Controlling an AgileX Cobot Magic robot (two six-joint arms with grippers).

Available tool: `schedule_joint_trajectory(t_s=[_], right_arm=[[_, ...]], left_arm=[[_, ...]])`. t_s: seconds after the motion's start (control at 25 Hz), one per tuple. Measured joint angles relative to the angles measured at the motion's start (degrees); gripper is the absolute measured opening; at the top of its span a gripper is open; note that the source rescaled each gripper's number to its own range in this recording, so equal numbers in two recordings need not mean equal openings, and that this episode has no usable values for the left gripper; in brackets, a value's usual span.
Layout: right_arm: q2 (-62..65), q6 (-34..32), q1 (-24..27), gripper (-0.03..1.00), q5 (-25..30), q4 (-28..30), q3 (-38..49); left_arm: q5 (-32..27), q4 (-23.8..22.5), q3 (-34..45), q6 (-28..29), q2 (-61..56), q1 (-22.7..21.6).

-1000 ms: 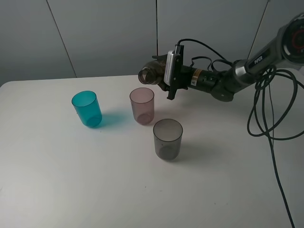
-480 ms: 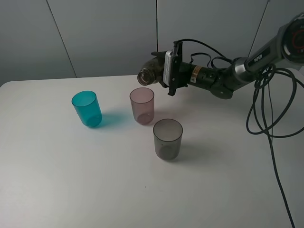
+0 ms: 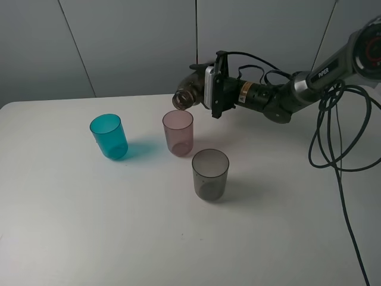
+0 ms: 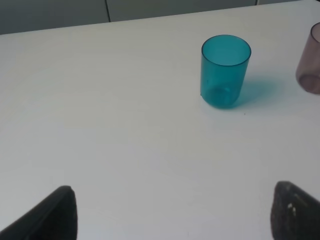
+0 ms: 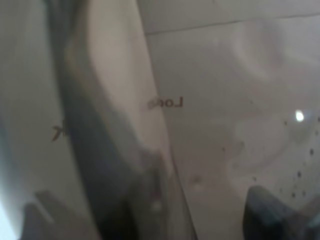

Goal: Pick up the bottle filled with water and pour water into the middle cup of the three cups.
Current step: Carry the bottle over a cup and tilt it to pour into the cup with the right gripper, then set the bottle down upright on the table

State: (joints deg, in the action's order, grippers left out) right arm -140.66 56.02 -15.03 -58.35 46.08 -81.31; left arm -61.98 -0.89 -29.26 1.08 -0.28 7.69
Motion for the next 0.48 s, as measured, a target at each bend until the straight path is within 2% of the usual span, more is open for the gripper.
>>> schedule_joint_trajectory(t_s=[0.48], right_arm=[[0.00,2.48,0.00,0.00,0.00,0.00,-0.09]], left_arm=[[0.00,0.00,0.00,0.22,0.00,0.00]])
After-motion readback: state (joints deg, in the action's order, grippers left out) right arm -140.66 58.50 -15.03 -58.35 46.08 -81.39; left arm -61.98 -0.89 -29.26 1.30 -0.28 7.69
